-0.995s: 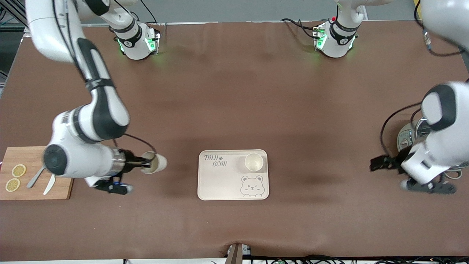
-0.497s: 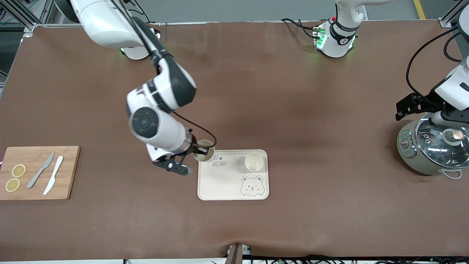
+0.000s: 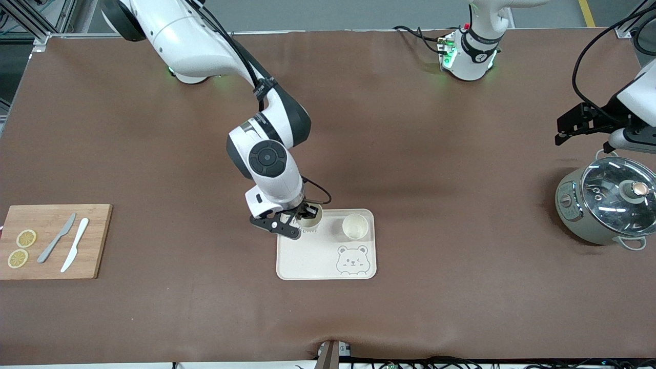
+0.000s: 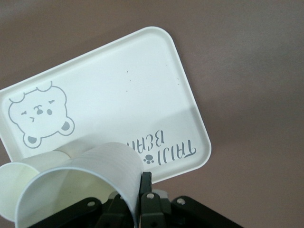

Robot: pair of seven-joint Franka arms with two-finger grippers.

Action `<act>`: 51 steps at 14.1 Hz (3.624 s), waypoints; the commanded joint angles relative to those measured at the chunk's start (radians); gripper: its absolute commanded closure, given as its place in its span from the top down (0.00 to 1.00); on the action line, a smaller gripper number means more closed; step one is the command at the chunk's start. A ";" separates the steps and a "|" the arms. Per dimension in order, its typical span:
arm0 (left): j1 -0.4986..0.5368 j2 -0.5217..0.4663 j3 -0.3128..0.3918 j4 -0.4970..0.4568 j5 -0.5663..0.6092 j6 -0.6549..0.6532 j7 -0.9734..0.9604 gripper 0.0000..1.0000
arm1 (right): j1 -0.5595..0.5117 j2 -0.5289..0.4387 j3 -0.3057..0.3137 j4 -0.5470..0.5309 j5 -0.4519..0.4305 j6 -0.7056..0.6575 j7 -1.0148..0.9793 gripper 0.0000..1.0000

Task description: Place white IKEA cup upright on tray with both arms

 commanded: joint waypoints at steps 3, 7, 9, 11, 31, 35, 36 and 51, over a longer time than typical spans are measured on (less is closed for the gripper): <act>-0.008 0.003 0.029 0.053 -0.024 -0.036 -0.002 1.00 | 0.008 0.075 -0.005 -0.001 -0.018 0.096 0.018 0.00; -0.010 0.014 0.028 0.050 -0.030 -0.036 -0.006 1.00 | -0.012 0.109 -0.006 -0.030 -0.021 0.179 0.004 0.00; -0.011 0.014 0.026 0.049 -0.030 -0.036 -0.012 1.00 | -0.020 0.122 -0.006 -0.032 -0.023 0.189 0.003 0.00; -0.008 0.017 0.028 0.049 -0.030 -0.035 -0.005 1.00 | -0.024 0.123 -0.006 -0.032 -0.023 0.189 -0.005 0.00; -0.027 0.046 0.000 0.039 0.079 -0.021 -0.005 1.00 | -0.044 0.099 -0.008 -0.063 -0.024 0.182 -0.016 1.00; -0.028 0.046 -0.004 0.037 0.079 -0.021 -0.005 1.00 | -0.038 -0.099 -0.006 -0.226 -0.024 0.102 -0.019 1.00; -0.028 0.048 -0.009 0.036 0.079 -0.021 -0.015 1.00 | -0.038 -0.157 -0.006 -0.263 -0.026 0.072 -0.020 1.00; -0.022 0.053 -0.018 0.036 0.062 -0.053 -0.015 1.00 | -0.358 -0.926 -0.006 -0.659 -0.004 -0.307 -0.648 1.00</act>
